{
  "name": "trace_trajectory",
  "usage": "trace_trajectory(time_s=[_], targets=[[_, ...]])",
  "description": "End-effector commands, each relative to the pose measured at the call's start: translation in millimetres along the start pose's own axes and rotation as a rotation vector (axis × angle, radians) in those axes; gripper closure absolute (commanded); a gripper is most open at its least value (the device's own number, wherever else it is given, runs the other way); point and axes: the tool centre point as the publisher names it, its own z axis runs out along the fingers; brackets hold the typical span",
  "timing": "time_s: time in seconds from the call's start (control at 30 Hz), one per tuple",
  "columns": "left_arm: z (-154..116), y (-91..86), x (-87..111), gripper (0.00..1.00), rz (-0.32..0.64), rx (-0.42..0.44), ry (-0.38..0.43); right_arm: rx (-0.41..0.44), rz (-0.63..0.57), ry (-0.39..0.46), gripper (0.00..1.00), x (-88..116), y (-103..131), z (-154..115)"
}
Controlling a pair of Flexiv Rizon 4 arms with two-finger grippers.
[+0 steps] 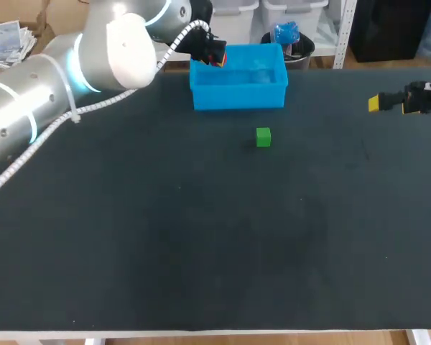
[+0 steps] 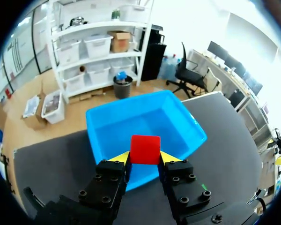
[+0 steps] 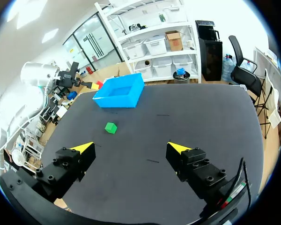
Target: Use the left arm to pick the red cube and place it into the blue plastic box first, then use the right arm to grasp the green cube and put it into the same blue plastic box after the first action is fully finished.
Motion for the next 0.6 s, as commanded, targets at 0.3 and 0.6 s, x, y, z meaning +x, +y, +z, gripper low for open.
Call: trace_trajectory(time_s=[0.3,0.6], targets=[[44,10.5,-8.0,1.00,-0.018,0.005,0.052,-0.001,-0.001,0.000,0.00,0,0,0],[57,13.3,-5.1,1.00,-0.026,-0.001,0.072,-0.001,-0.001,0.000,0.00,0,0,0]])
